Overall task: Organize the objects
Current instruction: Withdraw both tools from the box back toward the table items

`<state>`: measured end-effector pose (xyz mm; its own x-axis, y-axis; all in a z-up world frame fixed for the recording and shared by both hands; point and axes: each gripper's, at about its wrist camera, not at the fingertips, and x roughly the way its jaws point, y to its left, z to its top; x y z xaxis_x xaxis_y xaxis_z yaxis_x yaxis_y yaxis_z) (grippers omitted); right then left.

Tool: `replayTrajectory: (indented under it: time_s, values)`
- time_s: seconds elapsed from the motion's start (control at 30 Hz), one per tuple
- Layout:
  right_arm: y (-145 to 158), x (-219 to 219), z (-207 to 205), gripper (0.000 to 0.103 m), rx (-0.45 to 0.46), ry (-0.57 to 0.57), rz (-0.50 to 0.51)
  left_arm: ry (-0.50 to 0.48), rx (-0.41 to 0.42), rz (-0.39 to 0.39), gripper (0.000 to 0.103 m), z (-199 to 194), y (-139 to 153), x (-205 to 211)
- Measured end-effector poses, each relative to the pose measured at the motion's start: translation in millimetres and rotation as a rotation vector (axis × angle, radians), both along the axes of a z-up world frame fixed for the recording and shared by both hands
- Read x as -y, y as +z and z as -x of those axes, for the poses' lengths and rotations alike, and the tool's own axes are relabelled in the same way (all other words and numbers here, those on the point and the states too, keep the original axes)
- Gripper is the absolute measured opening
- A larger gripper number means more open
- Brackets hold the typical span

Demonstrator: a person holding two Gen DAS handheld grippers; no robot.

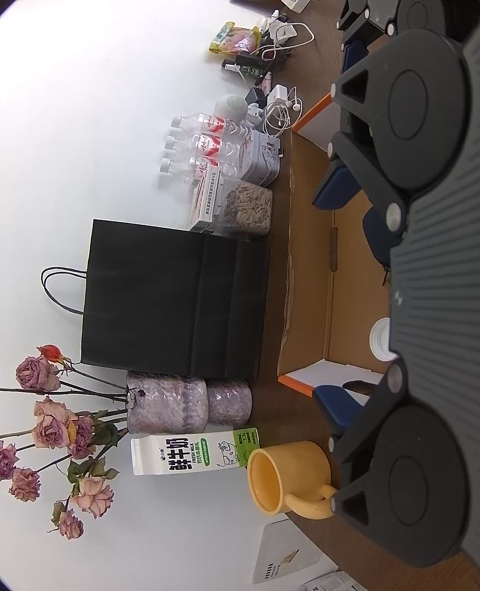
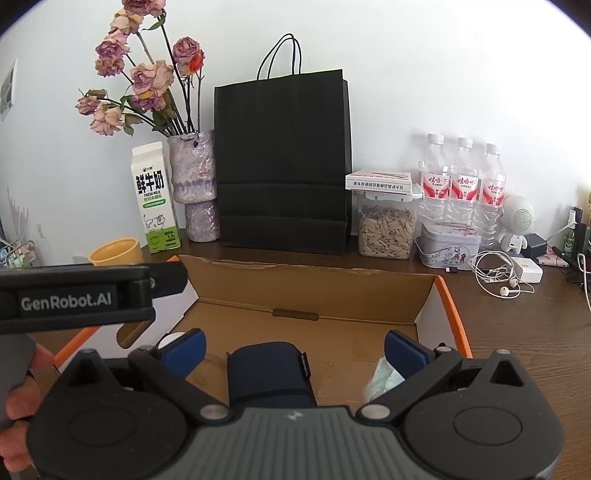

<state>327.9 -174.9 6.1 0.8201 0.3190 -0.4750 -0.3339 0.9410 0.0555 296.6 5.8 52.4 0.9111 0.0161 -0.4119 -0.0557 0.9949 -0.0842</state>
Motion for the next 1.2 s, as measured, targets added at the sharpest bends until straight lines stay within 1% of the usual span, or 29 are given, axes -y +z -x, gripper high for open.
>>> replayTrajectory:
  time_s: [0.2, 0.47, 0.87, 1.2]
  values:
    - [6, 5, 14, 0.103, 0.016, -0.003, -0.001, 0.003, 0.013, -0.003, 0.103, 15, 5, -1]
    - [13, 13, 43, 0.103, 0.043, -0.008, 0.008, -0.01, 0.013, -0.022, 0.103, 42, 8, 3]
    - [19, 31, 86, 0.103, 0.053, -0.015, 0.016, -0.024, 0.014, -0.05, 0.103, 85, 11, 6]
    - [23, 38, 122, 0.103, 0.065, -0.013, 0.024, -0.03, 0.026, -0.057, 0.103, 123, 15, 4]
